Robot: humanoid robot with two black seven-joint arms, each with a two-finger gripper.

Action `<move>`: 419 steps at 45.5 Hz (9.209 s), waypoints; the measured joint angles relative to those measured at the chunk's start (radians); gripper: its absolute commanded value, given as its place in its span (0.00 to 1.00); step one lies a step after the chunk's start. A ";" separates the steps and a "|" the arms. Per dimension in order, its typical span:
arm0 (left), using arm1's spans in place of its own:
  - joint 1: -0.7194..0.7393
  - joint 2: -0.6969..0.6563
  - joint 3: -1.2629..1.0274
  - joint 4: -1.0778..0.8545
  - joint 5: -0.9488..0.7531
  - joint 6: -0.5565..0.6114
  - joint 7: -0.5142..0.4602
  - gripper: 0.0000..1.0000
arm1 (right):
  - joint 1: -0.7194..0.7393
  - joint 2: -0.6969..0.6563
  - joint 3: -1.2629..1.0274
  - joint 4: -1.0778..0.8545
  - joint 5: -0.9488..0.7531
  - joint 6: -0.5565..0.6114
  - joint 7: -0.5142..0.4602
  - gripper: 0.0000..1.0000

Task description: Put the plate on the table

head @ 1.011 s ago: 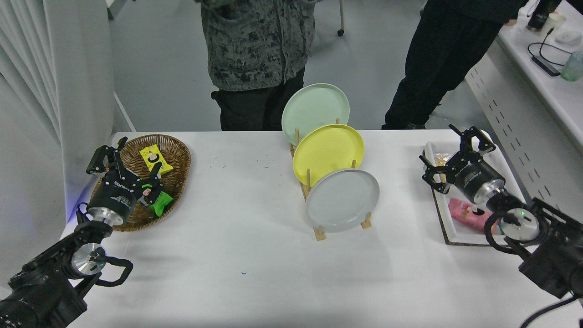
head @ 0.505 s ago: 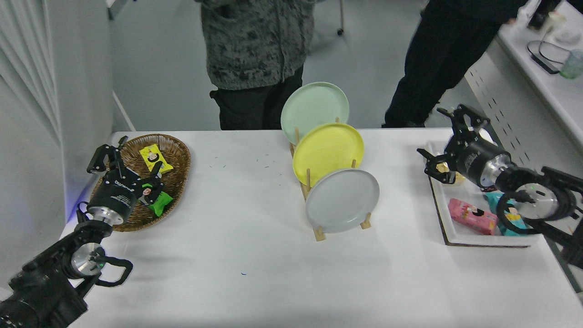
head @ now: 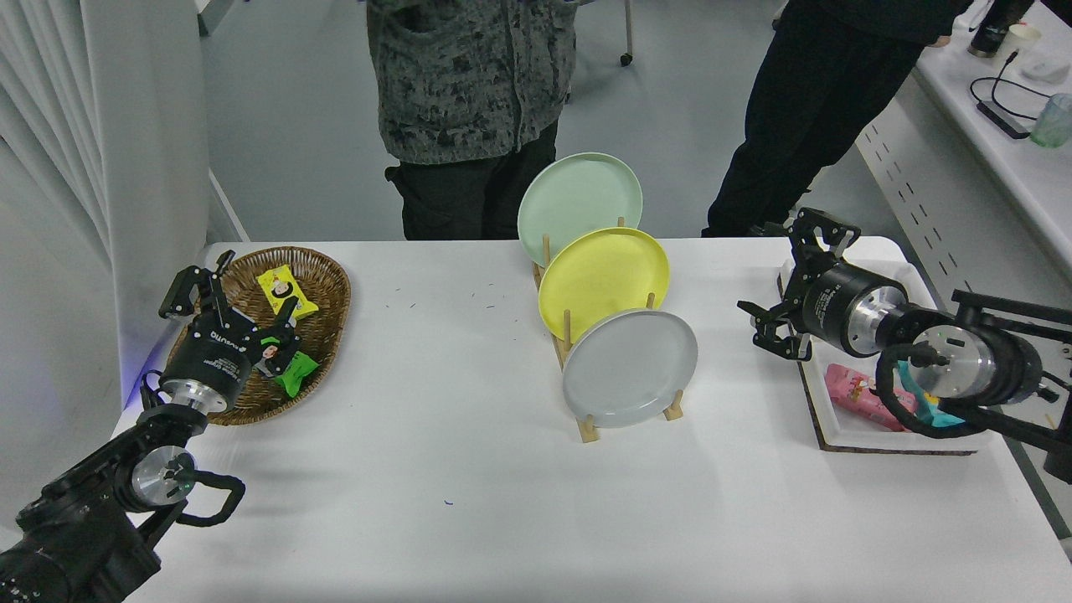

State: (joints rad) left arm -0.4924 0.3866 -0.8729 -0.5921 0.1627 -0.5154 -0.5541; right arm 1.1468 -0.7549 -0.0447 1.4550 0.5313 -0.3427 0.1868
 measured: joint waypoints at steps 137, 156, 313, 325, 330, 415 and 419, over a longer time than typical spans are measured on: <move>0.000 0.000 0.000 0.000 0.000 0.000 -0.001 0.98 | -0.025 0.366 0.009 -0.160 -0.075 -0.110 -0.032 0.33; 0.000 0.000 0.000 0.000 0.000 0.000 -0.001 0.98 | -0.022 0.358 0.009 -0.158 -0.074 -0.115 -0.032 0.27; 0.000 0.000 0.000 0.000 0.000 0.000 -0.001 0.98 | 0.379 -0.014 -0.452 0.029 0.599 0.090 -0.119 0.00; 0.000 0.000 0.000 0.000 0.000 0.000 -0.002 0.98 | 0.300 -0.038 -0.385 0.058 0.778 0.068 -0.063 0.00; 0.000 0.000 0.000 0.000 0.000 0.000 -0.001 0.98 | 0.217 -0.029 -0.297 0.060 0.882 0.029 -0.054 0.00; 0.000 0.000 0.000 0.000 0.000 0.000 -0.003 0.98 | -0.741 0.206 0.633 -0.022 0.859 -0.240 -0.066 0.00; 0.000 0.000 0.000 0.000 0.000 0.000 -0.003 0.98 | -0.736 0.232 0.635 -0.033 0.844 -0.245 -0.066 0.00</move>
State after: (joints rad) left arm -0.4924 0.3865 -0.8729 -0.5921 0.1625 -0.5154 -0.5568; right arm 0.4105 -0.5224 0.5905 1.4221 1.3753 -0.5882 0.1203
